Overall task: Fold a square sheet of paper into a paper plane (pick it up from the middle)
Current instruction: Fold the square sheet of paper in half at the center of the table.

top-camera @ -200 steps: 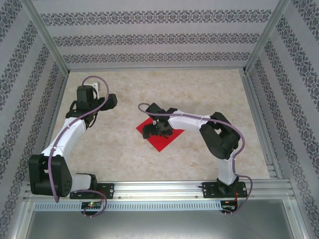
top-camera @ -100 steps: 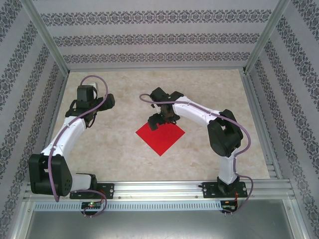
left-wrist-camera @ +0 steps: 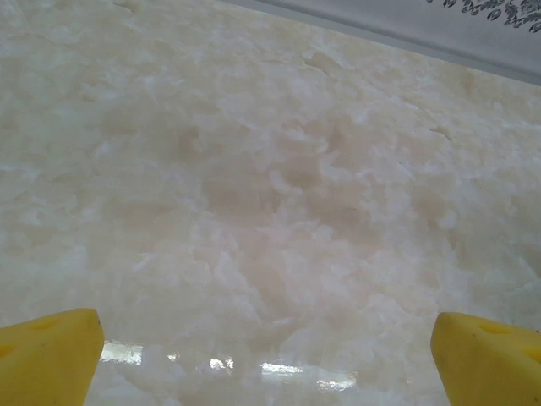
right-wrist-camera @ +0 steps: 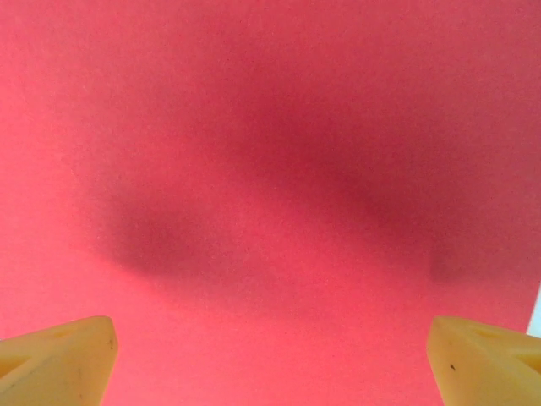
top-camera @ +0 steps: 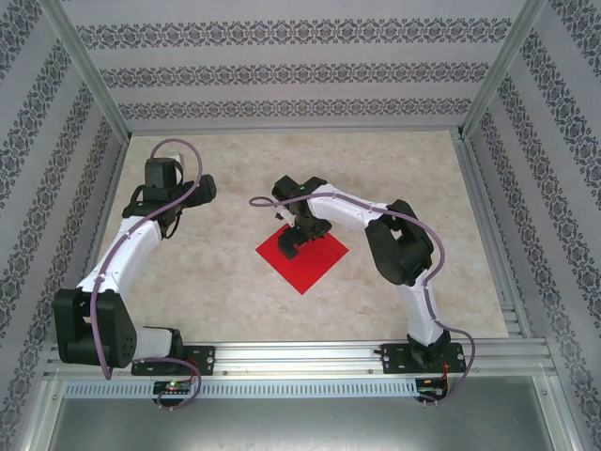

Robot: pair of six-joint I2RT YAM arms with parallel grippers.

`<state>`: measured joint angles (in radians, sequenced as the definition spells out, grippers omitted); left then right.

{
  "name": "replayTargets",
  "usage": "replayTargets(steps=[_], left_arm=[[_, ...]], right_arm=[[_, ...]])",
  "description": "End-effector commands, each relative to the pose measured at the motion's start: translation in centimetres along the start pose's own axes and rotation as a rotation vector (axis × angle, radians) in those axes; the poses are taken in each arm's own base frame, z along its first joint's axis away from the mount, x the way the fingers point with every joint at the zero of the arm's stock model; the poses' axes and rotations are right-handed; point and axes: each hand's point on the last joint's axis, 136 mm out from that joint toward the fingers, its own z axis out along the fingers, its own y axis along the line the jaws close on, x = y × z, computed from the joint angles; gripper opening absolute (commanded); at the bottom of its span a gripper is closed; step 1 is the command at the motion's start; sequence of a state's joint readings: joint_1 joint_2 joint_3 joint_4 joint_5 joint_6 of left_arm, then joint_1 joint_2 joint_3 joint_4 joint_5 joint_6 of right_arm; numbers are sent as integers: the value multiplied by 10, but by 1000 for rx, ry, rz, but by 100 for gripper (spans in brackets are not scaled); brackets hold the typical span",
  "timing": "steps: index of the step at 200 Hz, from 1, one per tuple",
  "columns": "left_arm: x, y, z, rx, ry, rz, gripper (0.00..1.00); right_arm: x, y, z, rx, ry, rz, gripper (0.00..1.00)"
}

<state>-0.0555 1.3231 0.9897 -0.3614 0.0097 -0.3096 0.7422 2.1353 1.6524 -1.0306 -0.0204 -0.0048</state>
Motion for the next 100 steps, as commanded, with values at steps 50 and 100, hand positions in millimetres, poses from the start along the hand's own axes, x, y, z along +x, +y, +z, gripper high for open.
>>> replayTargets(steps=[50, 100], left_arm=[[-2, -3, 1, 0, 1, -1, 100], [-2, -2, 1, -3, 2, -1, 100]], right_arm=[[2, 4, 26, 2, 58, -12, 92], [15, 3, 44, 0, 105, -3, 89]])
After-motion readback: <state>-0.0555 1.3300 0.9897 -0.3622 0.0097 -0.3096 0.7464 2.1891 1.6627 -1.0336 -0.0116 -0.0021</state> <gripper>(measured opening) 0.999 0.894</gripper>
